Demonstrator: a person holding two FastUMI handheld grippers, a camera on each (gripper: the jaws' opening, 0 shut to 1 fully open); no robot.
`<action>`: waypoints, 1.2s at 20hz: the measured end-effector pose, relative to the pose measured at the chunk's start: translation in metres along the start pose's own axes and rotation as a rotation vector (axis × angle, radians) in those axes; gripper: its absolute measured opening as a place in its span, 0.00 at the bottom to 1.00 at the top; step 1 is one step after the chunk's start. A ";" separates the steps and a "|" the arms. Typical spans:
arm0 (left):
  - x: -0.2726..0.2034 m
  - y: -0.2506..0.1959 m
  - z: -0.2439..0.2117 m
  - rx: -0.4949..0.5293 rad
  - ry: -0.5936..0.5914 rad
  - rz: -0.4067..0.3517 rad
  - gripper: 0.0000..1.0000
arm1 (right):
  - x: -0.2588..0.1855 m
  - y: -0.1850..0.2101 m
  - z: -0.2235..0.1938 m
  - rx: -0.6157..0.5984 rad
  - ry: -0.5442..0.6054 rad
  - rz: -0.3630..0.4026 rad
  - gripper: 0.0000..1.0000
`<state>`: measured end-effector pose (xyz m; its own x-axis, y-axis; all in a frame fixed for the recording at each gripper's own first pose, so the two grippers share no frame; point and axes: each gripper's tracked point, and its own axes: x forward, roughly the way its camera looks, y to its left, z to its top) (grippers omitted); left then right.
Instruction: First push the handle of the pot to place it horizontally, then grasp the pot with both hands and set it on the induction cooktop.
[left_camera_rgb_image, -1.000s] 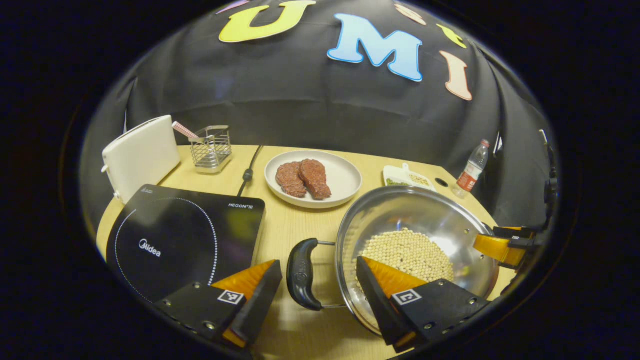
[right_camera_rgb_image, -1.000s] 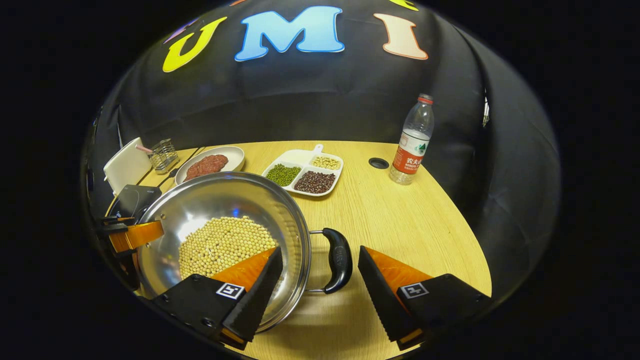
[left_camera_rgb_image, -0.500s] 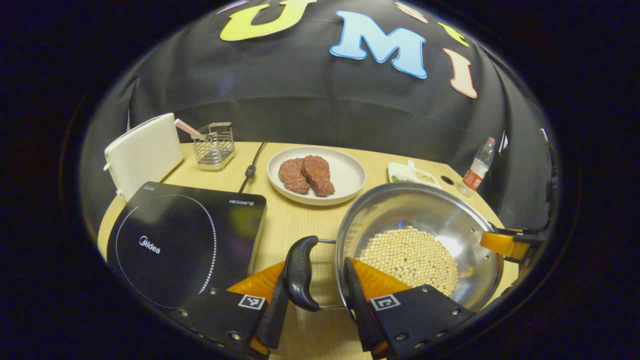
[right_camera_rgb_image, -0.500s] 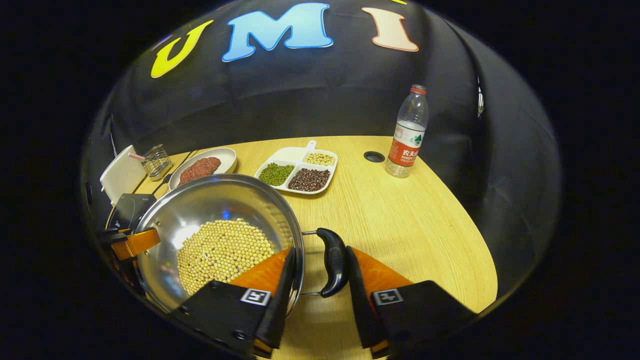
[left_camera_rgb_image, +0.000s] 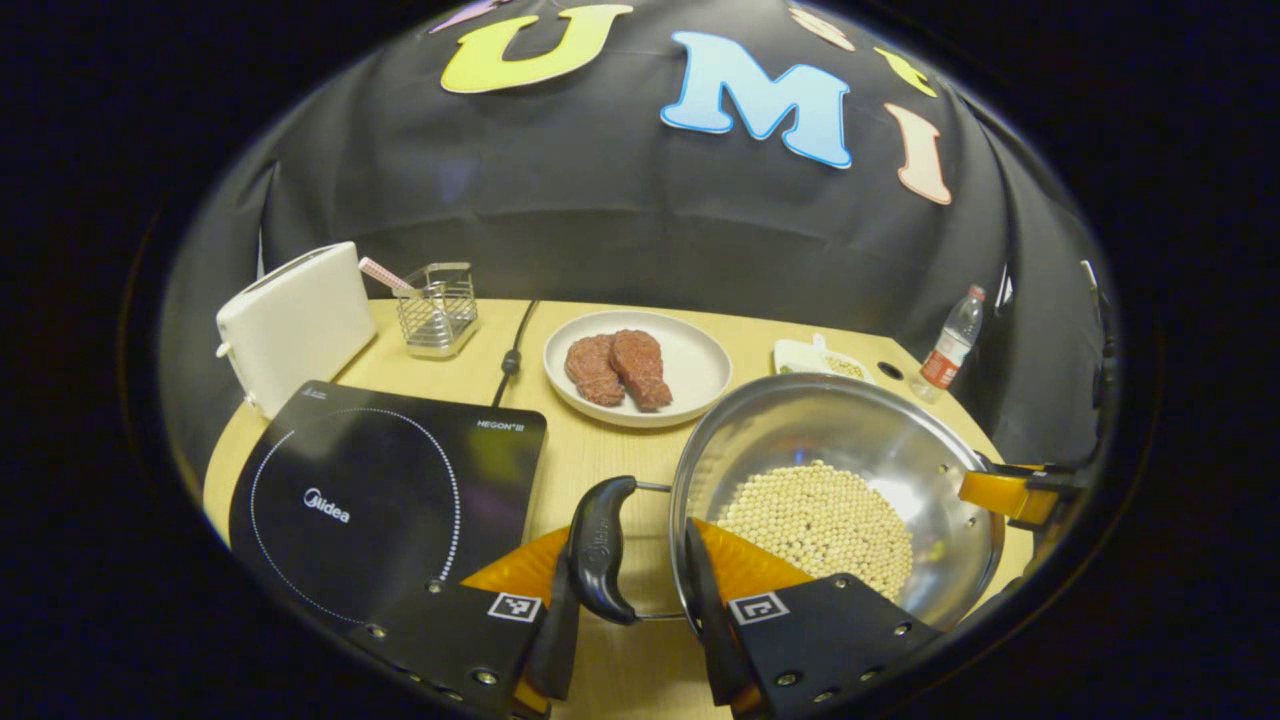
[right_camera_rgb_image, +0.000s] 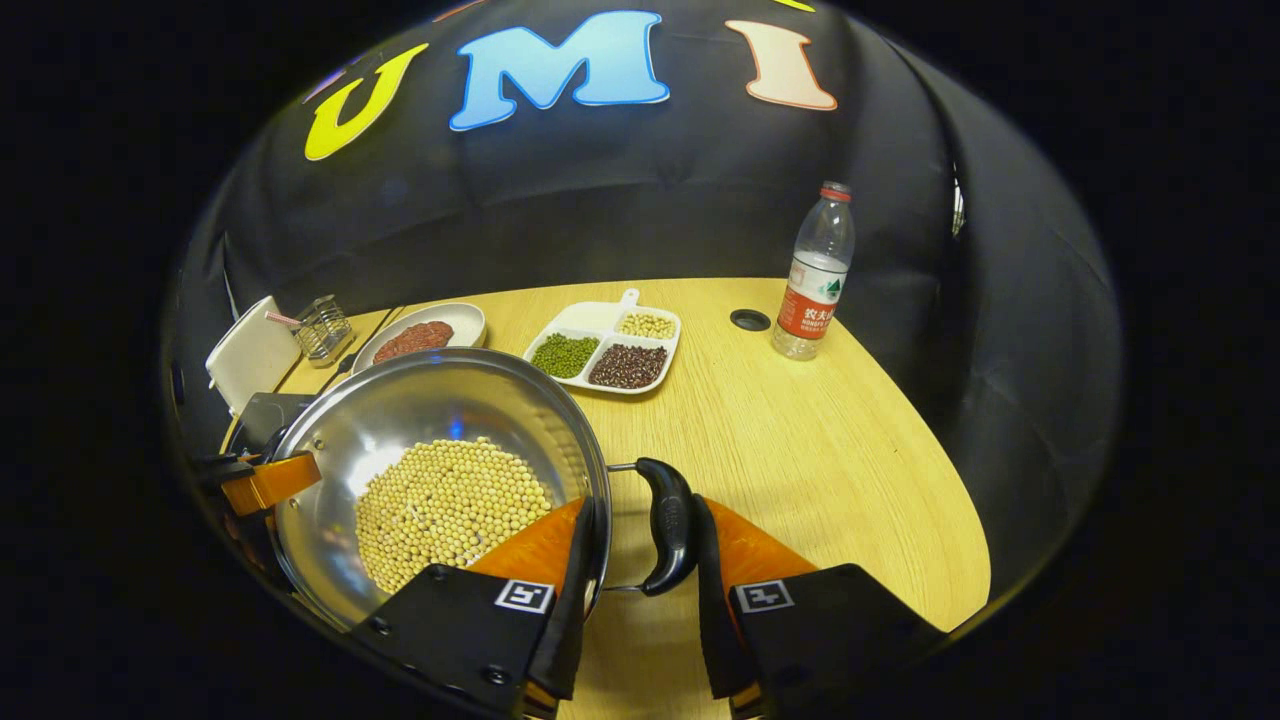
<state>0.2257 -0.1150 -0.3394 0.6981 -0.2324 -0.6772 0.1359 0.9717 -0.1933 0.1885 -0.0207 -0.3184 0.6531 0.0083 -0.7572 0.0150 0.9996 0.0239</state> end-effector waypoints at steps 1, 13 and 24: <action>-0.004 0.002 0.003 -0.003 -0.006 0.002 0.53 | -0.003 0.003 0.004 -0.003 -0.003 0.002 0.48; -0.045 0.068 0.030 -0.021 -0.038 0.044 0.53 | -0.031 0.067 0.027 -0.026 -0.022 0.055 0.48; -0.062 0.140 0.042 -0.038 -0.052 0.071 0.53 | -0.044 0.135 0.038 -0.047 -0.038 0.089 0.48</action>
<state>0.2315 0.0371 -0.2947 0.7407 -0.1598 -0.6526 0.0588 0.9830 -0.1739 0.1911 0.1131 -0.2572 0.6783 0.0973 -0.7283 -0.0793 0.9951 0.0591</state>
